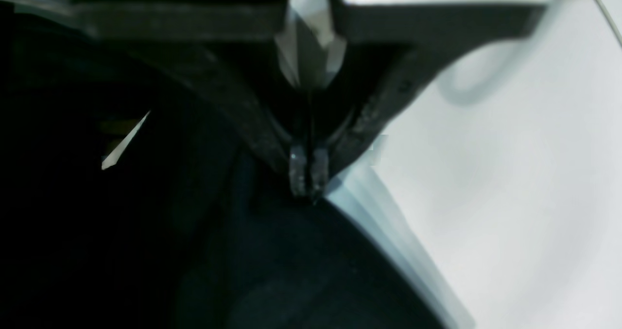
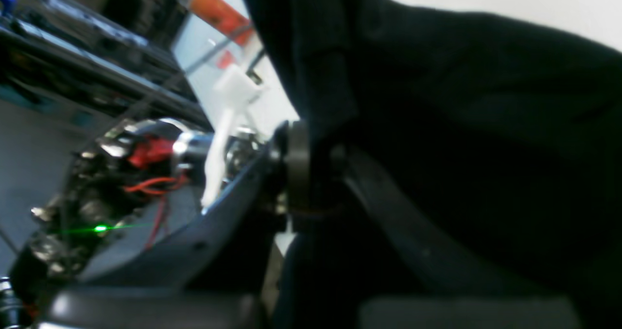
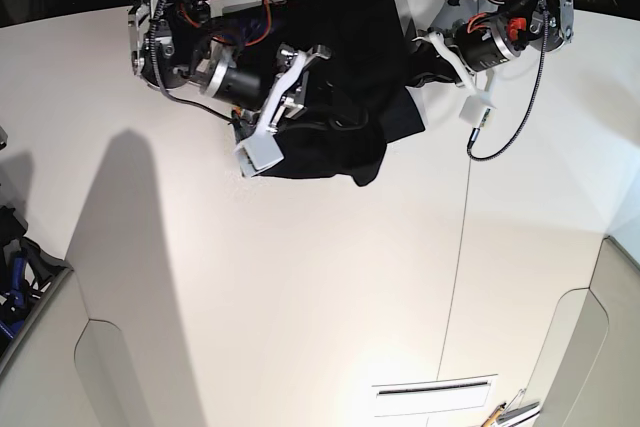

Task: Fold the T-shirt properly
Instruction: 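Fold the strip end with the right gripper toward the left gripper, then lift the bundled shirt with both grippers and flip it over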

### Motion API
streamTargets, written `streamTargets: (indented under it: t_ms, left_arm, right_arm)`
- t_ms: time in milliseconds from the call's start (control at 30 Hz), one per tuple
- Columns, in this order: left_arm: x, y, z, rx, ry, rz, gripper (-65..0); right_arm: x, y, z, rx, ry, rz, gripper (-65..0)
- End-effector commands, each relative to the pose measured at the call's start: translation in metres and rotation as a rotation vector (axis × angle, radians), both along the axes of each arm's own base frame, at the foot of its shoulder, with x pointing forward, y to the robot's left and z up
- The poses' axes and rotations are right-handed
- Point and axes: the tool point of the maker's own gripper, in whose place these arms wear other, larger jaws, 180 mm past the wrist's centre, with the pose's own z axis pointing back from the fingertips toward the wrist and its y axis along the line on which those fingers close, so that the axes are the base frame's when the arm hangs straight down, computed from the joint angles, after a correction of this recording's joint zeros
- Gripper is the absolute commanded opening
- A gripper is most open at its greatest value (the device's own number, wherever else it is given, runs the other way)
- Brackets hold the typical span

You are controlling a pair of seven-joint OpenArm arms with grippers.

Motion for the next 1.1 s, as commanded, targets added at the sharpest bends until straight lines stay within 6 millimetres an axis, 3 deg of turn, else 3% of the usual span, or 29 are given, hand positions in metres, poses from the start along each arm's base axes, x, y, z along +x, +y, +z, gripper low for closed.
streamTargets:
  t_ms: [0, 167, 400, 533, 633, 933, 1067]
  left_arm:
    - [0.0, 0.004, 0.0, 0.028, 0.001, -0.01, -65.0]
    - [0.0, 0.004, 0.0, 0.028, -0.003, -0.008, -65.0]
    - [0.001, 0.004, 0.0, 0.028, -0.003, -0.007, -65.0]
    - [0.002, 0.001, 0.004, 0.0, -0.009, 0.0, -65.0]
    - [0.004, -0.002, 0.008, -0.03, -0.016, 0.007, -65.0]
    - [0.008, -0.002, 0.013, -0.043, -0.041, -0.006, -65.0]
    - [0.021, 0.018, 0.024, -0.028, -0.077, 0.007, -65.0]
  right_arm:
    - [0.005, 0.006, 0.015, 0.039, -0.046, -0.008, -65.0]
    - [-0.002, 0.021, 0.015, 0.026, -0.065, 0.036, -65.0]
    - [-0.002, 0.021, 0.009, -0.015, -0.072, 0.04, -65.0]
    - [-0.002, 0.021, 0.01, -0.013, -0.074, 0.041, -39.4]
    - [-0.003, 0.023, 0.016, 0.027, -0.066, 0.047, -30.9]
    - [-0.003, 0.027, 0.032, 0.115, -0.066, 0.058, -30.9]
    - [0.013, 0.025, 0.034, 0.044, -0.121, 0.069, -31.0]
